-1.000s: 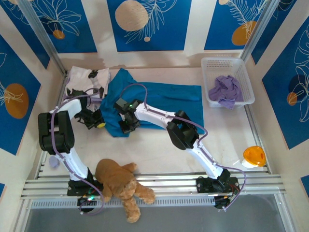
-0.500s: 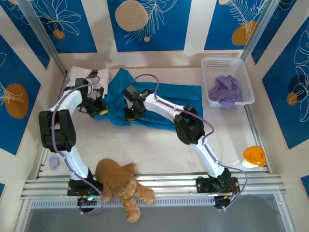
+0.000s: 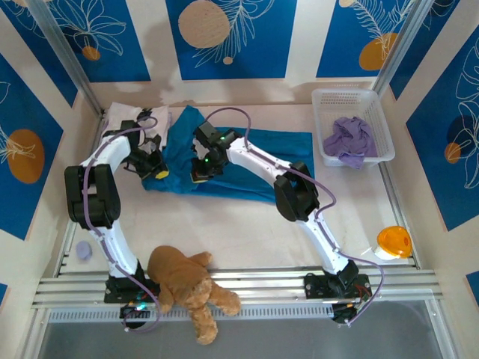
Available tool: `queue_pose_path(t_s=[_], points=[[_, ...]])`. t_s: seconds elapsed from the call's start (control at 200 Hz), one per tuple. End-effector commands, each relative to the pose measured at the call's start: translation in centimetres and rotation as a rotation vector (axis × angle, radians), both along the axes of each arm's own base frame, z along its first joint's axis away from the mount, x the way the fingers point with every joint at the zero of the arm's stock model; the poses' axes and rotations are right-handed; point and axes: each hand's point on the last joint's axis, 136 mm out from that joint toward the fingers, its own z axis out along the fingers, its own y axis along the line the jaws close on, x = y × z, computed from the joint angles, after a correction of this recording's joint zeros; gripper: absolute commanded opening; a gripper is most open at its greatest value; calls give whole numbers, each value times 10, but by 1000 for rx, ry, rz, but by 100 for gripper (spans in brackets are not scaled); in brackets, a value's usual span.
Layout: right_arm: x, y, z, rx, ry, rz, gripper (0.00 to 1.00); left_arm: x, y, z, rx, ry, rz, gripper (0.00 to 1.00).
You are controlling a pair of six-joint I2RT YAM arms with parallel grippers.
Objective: Fold and stack the t-shirts
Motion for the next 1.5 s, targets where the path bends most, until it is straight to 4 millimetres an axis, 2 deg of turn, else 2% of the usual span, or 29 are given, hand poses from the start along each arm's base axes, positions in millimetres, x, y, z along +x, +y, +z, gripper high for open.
queue_pose_path(t_s=[0.0,0.15,0.355,0.465,0.495,0.555,0.615,0.655,0.705,0.785,0.88,0.95,1.095,1.245,1.496], points=[[-1,-7,-3,8,55,-30,0,6,-9,8,-26,-26,-21,0],[19,-12,-5,71,99,-68,0,32,-15,9,-40,-44,-11,0],[53,-26,-11,181,200,-151,0,66,-29,-3,-118,-37,32,0],[72,-36,-9,207,212,-183,0,87,-36,3,-160,-68,65,0],[78,-38,-8,212,205,-191,3,93,-38,5,-180,-80,79,0],[87,-43,-3,221,193,-207,20,105,-42,11,-224,-113,98,0],[96,-49,5,228,175,-222,25,116,-47,19,-269,-144,122,7],[101,-53,11,228,159,-235,29,121,-48,26,-291,-164,131,18],[104,-58,21,229,139,-243,31,125,-48,33,-298,-187,140,19],[104,-65,36,216,105,-247,35,125,-45,43,-280,-217,143,23],[96,-76,48,178,63,-251,37,115,-40,48,-242,-236,136,36],[86,-84,55,166,50,-256,37,100,-35,41,-190,-216,117,42],[64,-101,53,156,63,-283,38,70,-30,27,-135,-187,82,53],[50,-114,52,153,71,-306,38,56,-30,11,-135,-159,92,56],[44,-127,49,140,84,-320,38,54,-30,-9,-135,-128,109,59]])
